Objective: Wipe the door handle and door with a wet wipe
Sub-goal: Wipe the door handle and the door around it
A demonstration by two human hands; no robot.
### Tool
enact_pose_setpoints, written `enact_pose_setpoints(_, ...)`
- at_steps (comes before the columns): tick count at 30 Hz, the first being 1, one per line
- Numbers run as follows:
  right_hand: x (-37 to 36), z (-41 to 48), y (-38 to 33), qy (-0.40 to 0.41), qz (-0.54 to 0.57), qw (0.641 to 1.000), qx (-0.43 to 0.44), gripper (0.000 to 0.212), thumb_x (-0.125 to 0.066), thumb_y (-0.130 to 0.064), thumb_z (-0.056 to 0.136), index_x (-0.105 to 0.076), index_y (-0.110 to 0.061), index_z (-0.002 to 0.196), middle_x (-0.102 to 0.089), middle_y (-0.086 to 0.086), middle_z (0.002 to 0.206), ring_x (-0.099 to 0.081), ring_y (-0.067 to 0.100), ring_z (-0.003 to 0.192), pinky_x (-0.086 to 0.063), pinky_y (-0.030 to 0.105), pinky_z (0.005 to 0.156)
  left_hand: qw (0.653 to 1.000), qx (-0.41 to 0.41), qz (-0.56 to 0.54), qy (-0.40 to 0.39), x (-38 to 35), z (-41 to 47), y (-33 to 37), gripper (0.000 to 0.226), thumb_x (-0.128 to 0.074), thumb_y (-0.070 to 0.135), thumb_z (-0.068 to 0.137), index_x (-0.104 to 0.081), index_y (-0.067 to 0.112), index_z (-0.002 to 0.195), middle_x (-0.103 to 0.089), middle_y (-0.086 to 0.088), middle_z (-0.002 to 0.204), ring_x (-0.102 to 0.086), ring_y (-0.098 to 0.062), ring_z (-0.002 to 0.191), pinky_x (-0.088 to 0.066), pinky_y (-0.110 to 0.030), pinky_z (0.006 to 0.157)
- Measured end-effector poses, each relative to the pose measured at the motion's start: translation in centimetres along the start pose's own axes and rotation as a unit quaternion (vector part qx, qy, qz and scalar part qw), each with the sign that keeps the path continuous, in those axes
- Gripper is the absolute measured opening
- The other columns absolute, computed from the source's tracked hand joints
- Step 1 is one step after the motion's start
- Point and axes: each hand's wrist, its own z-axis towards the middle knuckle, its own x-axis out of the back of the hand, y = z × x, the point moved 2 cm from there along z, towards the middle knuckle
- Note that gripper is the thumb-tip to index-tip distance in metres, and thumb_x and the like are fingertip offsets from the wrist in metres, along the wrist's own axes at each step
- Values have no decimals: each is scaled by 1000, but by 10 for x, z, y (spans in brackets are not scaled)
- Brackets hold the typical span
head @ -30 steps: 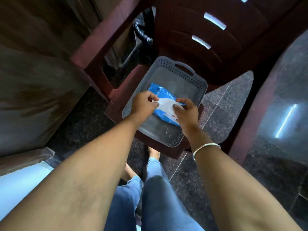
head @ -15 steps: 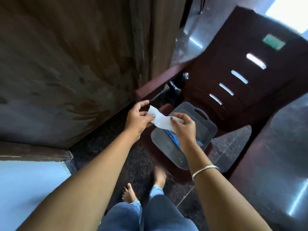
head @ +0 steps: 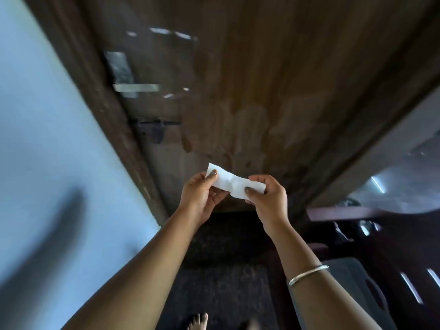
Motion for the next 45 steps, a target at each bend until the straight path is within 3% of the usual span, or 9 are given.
enact_pose_setpoints(5, -75, 9, -37, -44, -18, 998, 47, 25, -71, -11, 81, -61, -34, 77, -64, -9, 84, -63, 5, 54, -50, 16, 45, 997, -51, -27, 51, 49, 3, 63, 17, -52, 24, 92, -58, 8, 92, -66, -12, 91, -70, -21, 80, -59, -38, 65)
enact_pose_setpoints(9, -118, 15, -57, -58, -97, 986, 120, 11, -67, -22, 85, -64, -31, 89, -62, -16, 86, -60, 6, 78, -56, 23, 62, 994, -76, -33, 71, 73, 6, 95, 18, -54, 28, 90, -57, 13, 100, -61, -13, 101, -68, -26, 91, -60, -41, 68)
enact_pose_setpoints(12, -141, 26, -69, -101, -224, 951, 189, 19, -66, -26, 86, -64, -27, 105, -62, -5, 109, -53, 6, 92, -40, 8, 70, 992, -85, -51, 73, 77, 14, 115, 15, -50, 21, 92, -55, 11, 103, -60, -17, 104, -66, -30, 92, -60, -42, 65)
enact_pose_setpoints(17, -170, 48, -96, -102, -340, 875, 329, 40, -70, -40, 81, -60, -25, 117, -40, 8, 138, -38, 30, 124, -41, 46, 95, 990, -91, -60, 91, 69, 44, 144, 15, -49, 12, 93, -54, 4, 105, -62, -19, 99, -65, -33, 87, -59, -41, 63)
enact_pose_setpoints(27, -216, 124, -142, -140, -198, 793, 559, 36, -71, 4, 75, -68, -4, 110, -68, 14, 110, -68, 25, 95, -60, 34, 67, 980, -174, 18, 98, 54, 93, 206, 21, -47, 10, 93, -61, 13, 78, -70, -7, 66, -69, -19, 59, -60, -33, 56)
enact_pose_setpoints(32, -222, 151, -172, -101, -125, 830, 535, 20, -59, -1, 84, -72, -2, 99, -66, 15, 94, -66, 19, 78, -47, 13, 74, 960, -223, 42, 166, 74, 100, 223, 13, -48, 10, 92, -61, 10, 89, -73, -6, 70, -70, -21, 68, -59, -38, 72)
enact_pose_setpoints(35, -222, 162, -192, -82, -128, 825, 544, 19, -64, -1, 85, -71, -5, 102, -69, 8, 79, -64, 18, 68, -52, 24, 59, 942, -247, 53, 222, 81, 102, 228, 12, -49, 8, 92, -60, 7, 88, -71, -7, 70, -67, -22, 68, -58, -35, 73)
enact_pose_setpoints(40, -233, 170, -214, -25, -161, 769, 618, 24, -63, 2, 86, -71, -8, 106, -66, 3, 67, -56, 22, 59, -41, 23, 67, 905, -311, 164, 241, 69, 109, 232, 18, -56, -2, 84, -58, 14, 76, -63, -9, 69, -61, -17, 61, -53, -34, 66)
enact_pose_setpoints(45, -254, 171, -224, -10, -150, 728, 668, 27, -53, 8, 85, -72, -2, 102, -63, 11, 72, -57, 25, 63, -47, 27, 59, 858, -327, 317, 237, 64, 120, 237, 27, -61, 4, 81, -52, 29, 79, -57, 10, 63, -56, -4, 58, -47, -29, 61)
